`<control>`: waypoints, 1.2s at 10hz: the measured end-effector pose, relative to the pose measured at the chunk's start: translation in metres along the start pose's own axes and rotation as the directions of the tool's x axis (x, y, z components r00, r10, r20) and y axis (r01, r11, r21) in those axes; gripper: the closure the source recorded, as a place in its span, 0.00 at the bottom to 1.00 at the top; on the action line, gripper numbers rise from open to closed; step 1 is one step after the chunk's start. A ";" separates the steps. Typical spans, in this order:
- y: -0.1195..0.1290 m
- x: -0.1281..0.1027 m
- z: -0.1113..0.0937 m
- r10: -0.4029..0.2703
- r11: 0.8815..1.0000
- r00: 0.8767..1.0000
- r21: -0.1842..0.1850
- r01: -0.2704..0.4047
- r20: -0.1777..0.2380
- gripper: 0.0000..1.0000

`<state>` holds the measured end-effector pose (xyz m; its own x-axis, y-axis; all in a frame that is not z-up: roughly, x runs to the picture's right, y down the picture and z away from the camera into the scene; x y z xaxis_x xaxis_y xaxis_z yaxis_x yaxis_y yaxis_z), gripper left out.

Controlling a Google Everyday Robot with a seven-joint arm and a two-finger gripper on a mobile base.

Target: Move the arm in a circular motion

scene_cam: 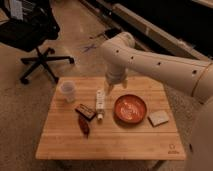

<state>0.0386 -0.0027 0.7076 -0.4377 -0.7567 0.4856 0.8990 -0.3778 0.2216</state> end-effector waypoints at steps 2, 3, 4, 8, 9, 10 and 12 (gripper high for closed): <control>-0.001 0.004 -0.001 -0.021 1.000 1.000 -0.009 0.021 -0.010 0.35; 0.003 0.003 -0.002 -0.032 0.999 0.999 -0.012 0.031 -0.014 0.35; 0.009 0.000 -0.004 -0.045 0.999 0.999 -0.019 0.044 -0.016 0.35; -0.006 0.002 -0.007 -0.096 0.995 0.995 -0.040 0.095 -0.025 0.35; -0.004 -0.002 -0.008 -0.103 0.994 0.994 -0.045 0.102 -0.026 0.35; -0.002 -0.004 -0.010 -0.114 0.992 0.993 -0.048 0.113 -0.028 0.35; 0.000 -0.006 -0.012 -0.129 0.990 0.991 -0.059 0.127 -0.029 0.35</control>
<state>0.0409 -0.0046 0.6946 -0.5504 -0.7167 0.4284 0.8335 -0.5018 0.2314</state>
